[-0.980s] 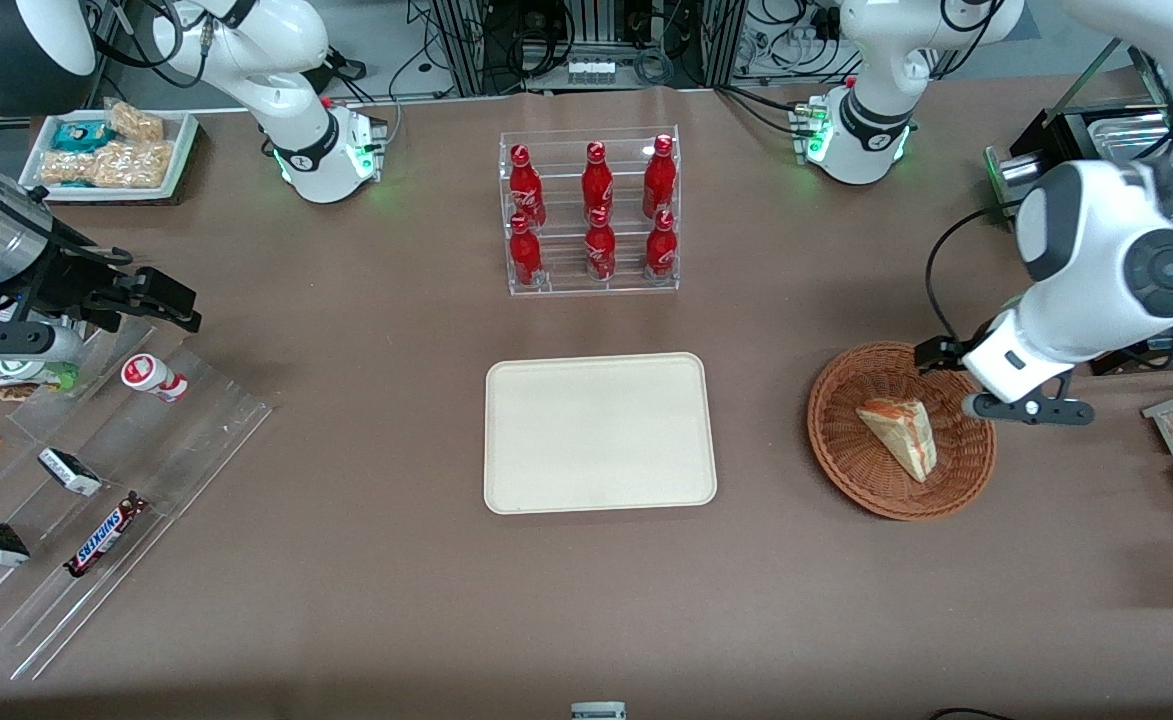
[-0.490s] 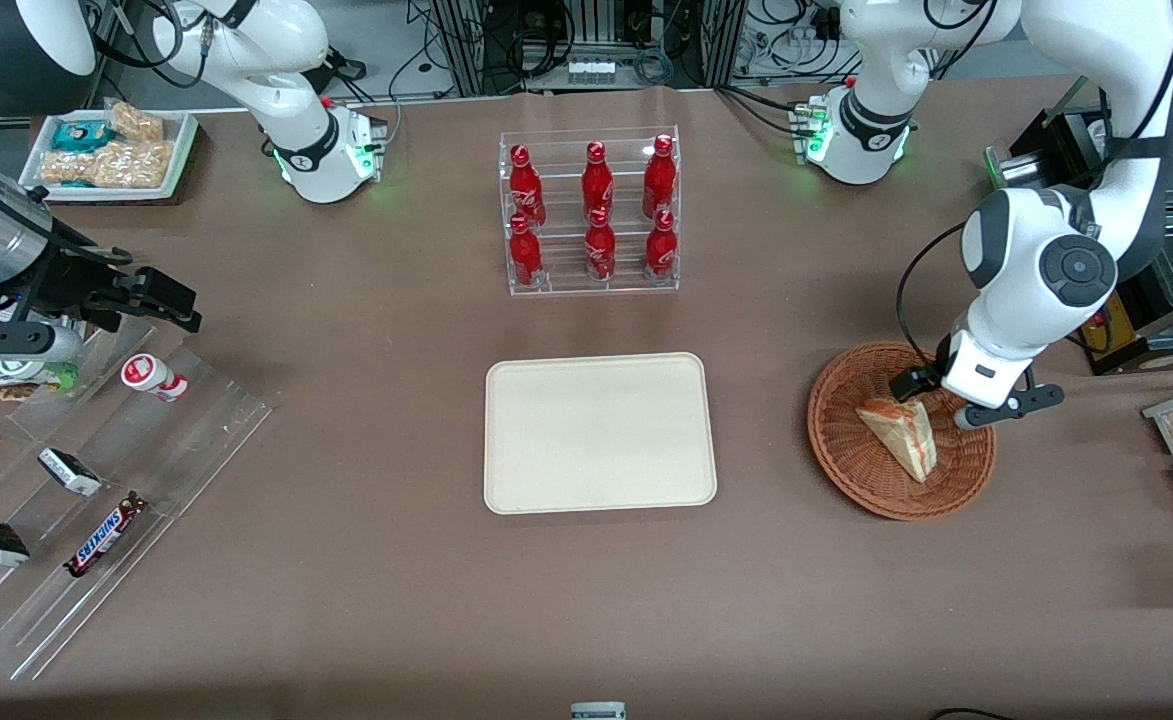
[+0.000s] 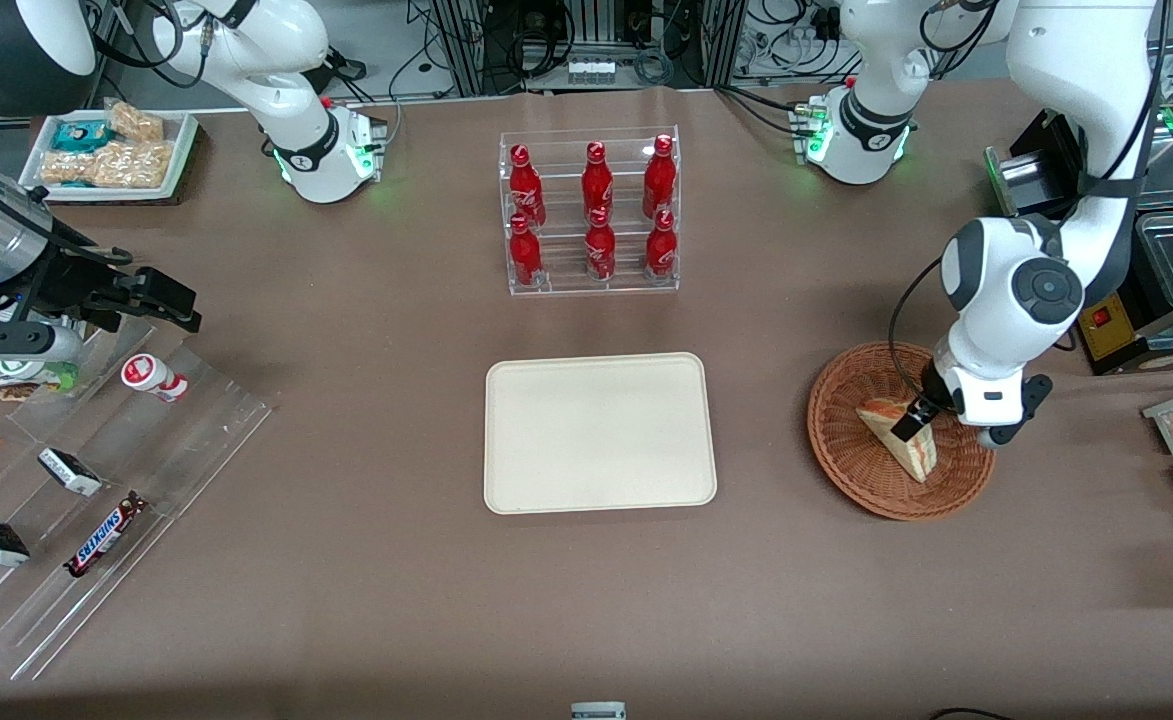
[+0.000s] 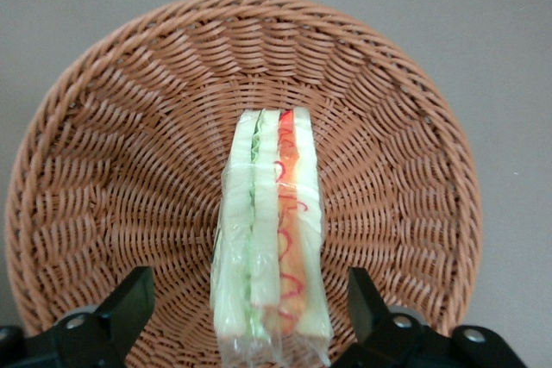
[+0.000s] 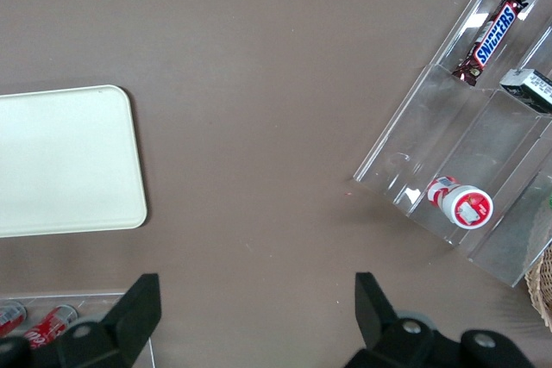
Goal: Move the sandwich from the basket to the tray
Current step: 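Lower the left gripper onto the wrapped sandwich and close on it, then lift the sandwich and carry it with the left gripper over the tray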
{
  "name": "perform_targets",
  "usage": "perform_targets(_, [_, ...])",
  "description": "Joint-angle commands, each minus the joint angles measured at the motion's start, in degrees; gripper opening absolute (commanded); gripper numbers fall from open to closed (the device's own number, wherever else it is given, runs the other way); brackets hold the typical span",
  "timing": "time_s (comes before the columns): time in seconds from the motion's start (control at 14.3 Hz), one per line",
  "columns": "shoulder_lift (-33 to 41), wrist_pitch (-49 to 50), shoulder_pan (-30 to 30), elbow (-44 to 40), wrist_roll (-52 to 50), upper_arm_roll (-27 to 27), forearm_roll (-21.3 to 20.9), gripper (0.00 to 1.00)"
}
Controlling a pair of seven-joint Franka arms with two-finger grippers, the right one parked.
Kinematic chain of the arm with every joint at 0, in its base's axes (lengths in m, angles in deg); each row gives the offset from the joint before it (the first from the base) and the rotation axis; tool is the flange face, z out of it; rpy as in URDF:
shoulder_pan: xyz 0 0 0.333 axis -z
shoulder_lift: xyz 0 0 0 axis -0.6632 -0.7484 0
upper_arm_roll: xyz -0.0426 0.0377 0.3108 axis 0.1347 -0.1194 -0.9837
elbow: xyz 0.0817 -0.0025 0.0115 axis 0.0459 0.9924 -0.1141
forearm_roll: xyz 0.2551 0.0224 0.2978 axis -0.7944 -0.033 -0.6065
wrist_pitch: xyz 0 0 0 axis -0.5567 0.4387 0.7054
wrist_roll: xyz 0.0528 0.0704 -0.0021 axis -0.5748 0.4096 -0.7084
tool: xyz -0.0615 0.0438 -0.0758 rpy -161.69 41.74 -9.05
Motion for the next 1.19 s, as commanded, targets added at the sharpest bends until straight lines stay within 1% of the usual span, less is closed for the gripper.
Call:
perform_targets(0.0, [-1.8, -1.0, 0.0, -0.9, -1.7, 0.1, 0.1, 0.60])
perform_targets(0.07, [-2.1, -1.5, 0.0, -0.9, -1.7, 0.1, 0.7, 0.29])
perform_targets(0.14, [-2.0, -1.4, 0.1, -0.9, -1.6, 0.1, 1.0, 0.10])
perform_targets(0.21, [-1.7, -1.0, 0.1, -1.0, -1.5, 0.1, 0.9, 0.05])
perform_targets(0.35, [-1.1, 1.2, 0.4, -3.2, -0.9, 0.2, 0.9, 0.03])
perform_targets(0.49, [-1.4, 9.1, 0.9, -9.0, -0.9, 0.7, 0.8, 0.03])
perform_targets(0.63, [-1.9, 15.7, 3.4, -14.5, -1.2, 1.6, 0.8, 0.03])
perform_targets(0.84, [-2.7, 16.5, 10.4, -16.5, -1.9, 1.6, 1.0, 0.03])
perform_targets(1.12, [-7.7, 16.5, 20.6, -22.7, -4.7, 1.6, 0.6, 0.06])
